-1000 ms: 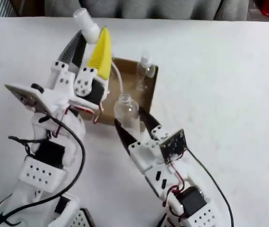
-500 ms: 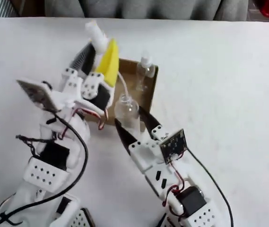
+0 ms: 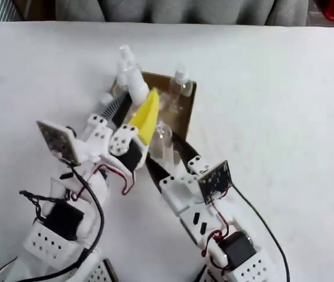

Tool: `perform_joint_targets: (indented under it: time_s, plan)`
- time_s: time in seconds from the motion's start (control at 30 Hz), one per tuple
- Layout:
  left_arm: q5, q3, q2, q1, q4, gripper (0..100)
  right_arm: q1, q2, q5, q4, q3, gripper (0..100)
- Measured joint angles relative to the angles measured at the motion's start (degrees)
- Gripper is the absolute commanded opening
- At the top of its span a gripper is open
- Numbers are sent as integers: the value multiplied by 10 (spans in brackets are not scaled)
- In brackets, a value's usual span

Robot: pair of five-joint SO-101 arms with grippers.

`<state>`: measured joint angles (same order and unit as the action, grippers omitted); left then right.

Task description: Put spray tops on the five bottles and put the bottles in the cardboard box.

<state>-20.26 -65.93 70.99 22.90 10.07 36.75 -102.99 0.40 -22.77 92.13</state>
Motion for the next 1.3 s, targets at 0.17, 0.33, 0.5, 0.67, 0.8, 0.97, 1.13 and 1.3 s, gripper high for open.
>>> perform_joint_targets:
  time_s: [0.17,0.33,0.5,0.67,0.8,0.97,1.13,1.3]
  plan:
    - [0,-24,4,10,42,20,0,2,0,0,3,16]
    - [0,-38,4,12,45,20,0,3,1,0,4,16]
    - [0,-38,4,13,55,43,-5,3,1,0,4,16]
    - [-1,-38,4,13,65,201,-8,3,1,0,4,16]
    - [0,-38,4,11,74,280,-17,3,0,0,4,16]
    - [0,-38,4,11,105,283,-16,3,0,0,4,16]
    - [0,-38,4,11,105,283,-16,3,0,0,4,16]
    - [-4,-38,39,12,105,283,-16,3,0,0,4,16]
